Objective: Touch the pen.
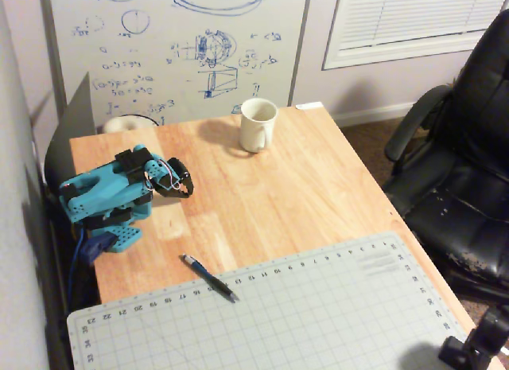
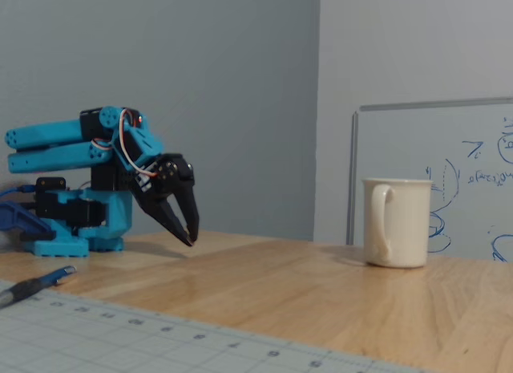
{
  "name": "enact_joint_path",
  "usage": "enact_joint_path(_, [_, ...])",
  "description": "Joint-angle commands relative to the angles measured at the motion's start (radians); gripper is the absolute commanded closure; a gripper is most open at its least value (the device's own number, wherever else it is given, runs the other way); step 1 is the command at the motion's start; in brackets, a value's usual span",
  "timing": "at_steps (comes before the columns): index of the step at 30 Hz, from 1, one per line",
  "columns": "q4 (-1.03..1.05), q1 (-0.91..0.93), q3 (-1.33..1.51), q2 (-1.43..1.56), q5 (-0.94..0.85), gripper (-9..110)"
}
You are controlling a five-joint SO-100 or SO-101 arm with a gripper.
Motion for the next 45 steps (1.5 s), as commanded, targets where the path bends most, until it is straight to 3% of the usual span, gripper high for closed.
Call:
enact_joint_path(1, [0.003, -0.005, -0.014, 0.002, 0.006, 101])
enact_joint_path(32, [-0.011, 0.008, -0.015, 0.002, 0.018, 101])
enact_joint_path(40, [-0.002, 0.219, -0.239, -0.052, 0.006, 101])
enact_joint_path(45, [-0.025, 0.380, -0.448, -0.327, -0.021, 101])
